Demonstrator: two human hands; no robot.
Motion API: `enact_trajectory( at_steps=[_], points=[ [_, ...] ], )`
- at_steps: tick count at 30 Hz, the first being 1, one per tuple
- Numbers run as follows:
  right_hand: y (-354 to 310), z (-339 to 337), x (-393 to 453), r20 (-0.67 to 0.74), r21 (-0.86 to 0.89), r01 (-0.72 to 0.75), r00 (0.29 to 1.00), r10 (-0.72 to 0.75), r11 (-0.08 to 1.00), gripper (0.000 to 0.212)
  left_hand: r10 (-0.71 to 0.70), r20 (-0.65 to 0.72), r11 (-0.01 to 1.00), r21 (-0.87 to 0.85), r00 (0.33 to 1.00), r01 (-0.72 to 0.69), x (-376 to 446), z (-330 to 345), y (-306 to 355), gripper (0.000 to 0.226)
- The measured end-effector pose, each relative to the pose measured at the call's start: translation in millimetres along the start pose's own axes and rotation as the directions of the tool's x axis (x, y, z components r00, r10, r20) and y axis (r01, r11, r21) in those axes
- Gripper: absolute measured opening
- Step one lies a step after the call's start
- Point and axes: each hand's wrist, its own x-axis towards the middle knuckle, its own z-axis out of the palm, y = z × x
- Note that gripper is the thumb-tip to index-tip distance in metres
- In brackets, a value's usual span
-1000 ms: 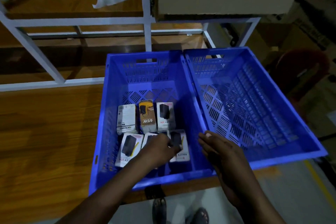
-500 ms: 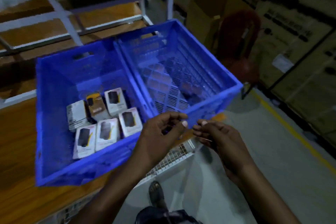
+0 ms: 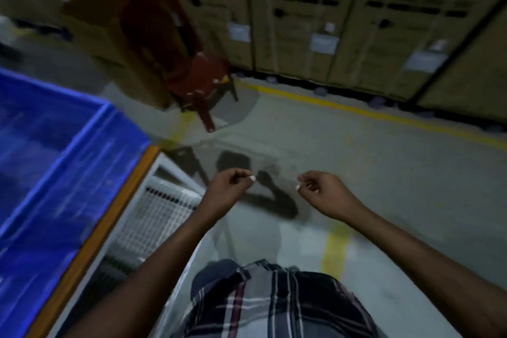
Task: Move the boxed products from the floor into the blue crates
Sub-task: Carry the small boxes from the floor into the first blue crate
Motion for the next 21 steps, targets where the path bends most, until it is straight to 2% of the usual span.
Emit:
enact_trajectory(
  at_steps=[2,4,9,14,18,21],
  points=[
    [55,-19,-12,-0.043,-0.015,-0.084,0.996,0.083,0.996,0.028,-0.012,0.068,0.994,0.11,0.998,0.004,19,47,-4,0.021],
    [108,-32,-30,-0.14,0.084,-0.211,0.965,0.221,0.974,0.029,-0.013,0.142,0.98,0.198,0.99,-0.016,39,96,-7,0.029],
    [202,-41,-76,-0.295,0.37,-0.439,0.78,0.552,0.819,0.033,0.014,0.359,0.922,0.356,0.933,-0.151,76,206,9,0.026],
    [258,-73,-113,-0.32,0.511,-0.529,0.614,0.721,0.677,0.03,0.051,0.61,0.815,0.433,0.791,-0.386,107,303,43,0.028],
    [307,-116,-126,-0.335,0.602,-0.55,0.485,0.808,0.58,0.031,-0.037,0.734,0.788,0.439,0.678,-0.433,152,383,70,0.026],
    [341,-157,-128,-0.342,0.641,-0.556,0.409,0.846,0.529,0.031,-0.096,0.798,0.76,0.445,0.595,-0.474,187,449,101,0.017]
  ],
)
